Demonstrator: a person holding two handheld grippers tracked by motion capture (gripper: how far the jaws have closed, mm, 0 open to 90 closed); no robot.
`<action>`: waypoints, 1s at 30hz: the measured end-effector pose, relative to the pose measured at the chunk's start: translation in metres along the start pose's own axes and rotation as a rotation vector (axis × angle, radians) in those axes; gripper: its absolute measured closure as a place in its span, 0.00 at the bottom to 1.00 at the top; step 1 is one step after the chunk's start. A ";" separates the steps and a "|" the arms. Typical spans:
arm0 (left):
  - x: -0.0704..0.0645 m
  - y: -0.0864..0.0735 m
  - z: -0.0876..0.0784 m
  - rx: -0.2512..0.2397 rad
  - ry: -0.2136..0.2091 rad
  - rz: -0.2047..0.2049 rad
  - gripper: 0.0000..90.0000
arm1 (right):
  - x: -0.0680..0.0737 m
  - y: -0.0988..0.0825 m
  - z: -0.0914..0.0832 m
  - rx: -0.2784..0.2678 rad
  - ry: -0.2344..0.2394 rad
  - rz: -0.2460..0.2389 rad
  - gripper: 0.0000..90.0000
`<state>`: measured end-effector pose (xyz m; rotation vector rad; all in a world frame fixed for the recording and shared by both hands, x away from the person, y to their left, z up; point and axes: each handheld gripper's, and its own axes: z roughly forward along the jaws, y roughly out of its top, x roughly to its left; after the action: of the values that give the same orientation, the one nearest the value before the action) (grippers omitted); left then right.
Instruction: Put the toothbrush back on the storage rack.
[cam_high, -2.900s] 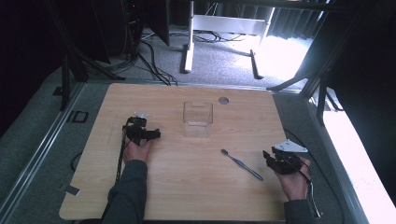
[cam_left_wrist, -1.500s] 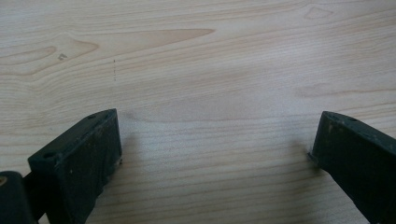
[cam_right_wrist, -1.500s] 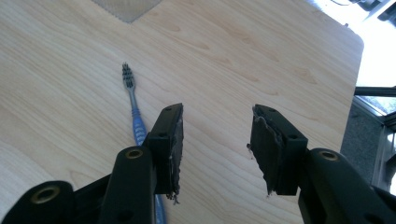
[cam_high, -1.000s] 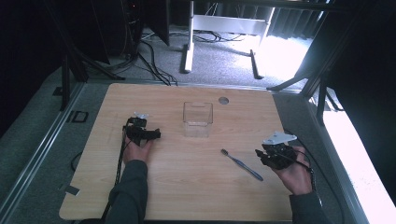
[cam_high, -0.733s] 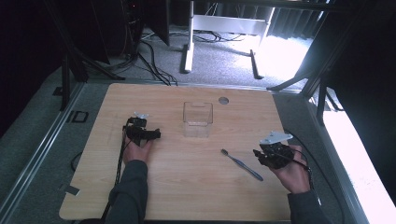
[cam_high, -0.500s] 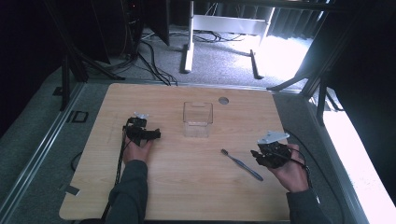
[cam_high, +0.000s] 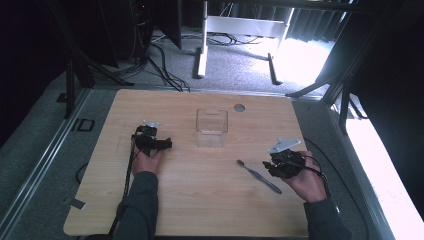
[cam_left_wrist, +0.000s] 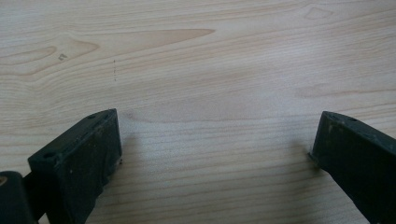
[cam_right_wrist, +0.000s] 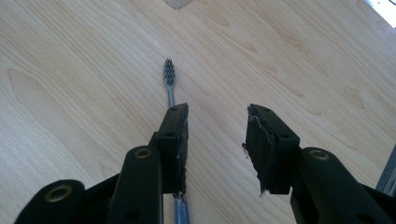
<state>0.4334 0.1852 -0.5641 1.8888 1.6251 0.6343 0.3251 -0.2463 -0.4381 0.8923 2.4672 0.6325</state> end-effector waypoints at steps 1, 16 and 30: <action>0.000 0.000 0.000 0.000 0.000 0.000 0.02 | 0.000 0.001 0.001 0.001 0.003 -0.004 0.65; 0.000 0.000 0.000 0.000 0.000 0.000 0.02 | 0.002 0.013 0.007 0.037 0.026 -0.030 0.68; 0.000 0.000 0.000 0.000 0.000 0.000 0.02 | 0.002 0.019 0.011 0.072 0.047 -0.042 0.68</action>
<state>0.4336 0.1852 -0.5641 1.8881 1.6252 0.6341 0.3386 -0.2288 -0.4369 0.8595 2.5580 0.5589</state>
